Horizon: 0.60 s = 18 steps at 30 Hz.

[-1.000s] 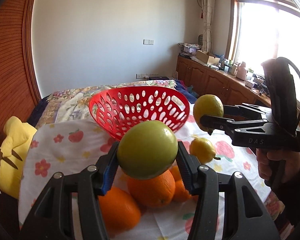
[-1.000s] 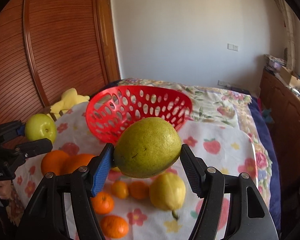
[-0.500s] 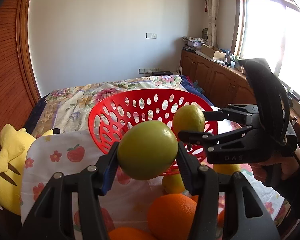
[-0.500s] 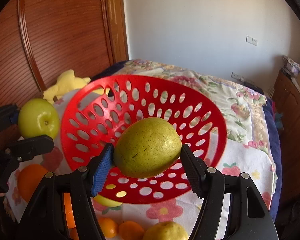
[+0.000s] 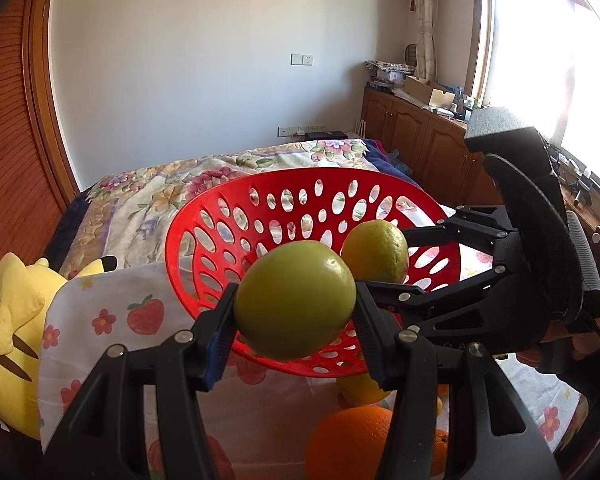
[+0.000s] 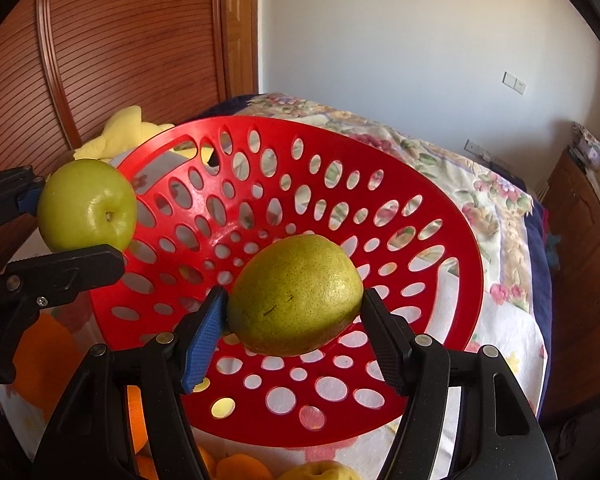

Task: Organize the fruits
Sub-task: 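Carry both fruits over the red basket and release them inside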

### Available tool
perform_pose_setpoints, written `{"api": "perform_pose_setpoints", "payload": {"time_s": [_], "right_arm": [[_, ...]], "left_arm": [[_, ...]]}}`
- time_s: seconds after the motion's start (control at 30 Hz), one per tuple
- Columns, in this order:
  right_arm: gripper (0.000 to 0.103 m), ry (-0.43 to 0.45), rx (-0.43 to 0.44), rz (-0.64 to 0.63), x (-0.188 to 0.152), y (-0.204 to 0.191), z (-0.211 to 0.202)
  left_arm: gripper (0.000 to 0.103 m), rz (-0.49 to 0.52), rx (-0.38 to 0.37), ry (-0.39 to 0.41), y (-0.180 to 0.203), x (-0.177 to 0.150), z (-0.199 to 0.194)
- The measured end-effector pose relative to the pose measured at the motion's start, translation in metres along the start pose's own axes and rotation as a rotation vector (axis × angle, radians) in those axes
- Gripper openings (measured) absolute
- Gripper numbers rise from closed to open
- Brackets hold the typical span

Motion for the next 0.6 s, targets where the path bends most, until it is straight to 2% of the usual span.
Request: {"api": "perform_pose_setpoints", "payload": {"time_s": [0.17,0.43,0.6], "right_arm": [[0.069,-0.003,-0.006,-0.010,0.002,-0.003,0.001],[0.069,0.062,-0.033,0.022,0.005,0.006,-0.021],[0.069,0.106,-0.043,0.059,-0.005,0.014,-0.043]], "left_arm": [[0.053,0.003,0.006,-0.007,-0.001,0.001,0.004],[0.054,0.011,0.009,-0.022,0.000,0.001,0.008],[0.054,0.026,0.012,-0.066,0.004,-0.001,0.020]]}}
Point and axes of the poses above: each gripper's, at about its wrist camera, not at the fingertips, and z roughly the way its jaws point, y to its right, x to its top, the point moved 2 cm from there along z, roughly the way its jaws point, and after that the axes turned 3 degrees about -z, right-handed, at the moved point
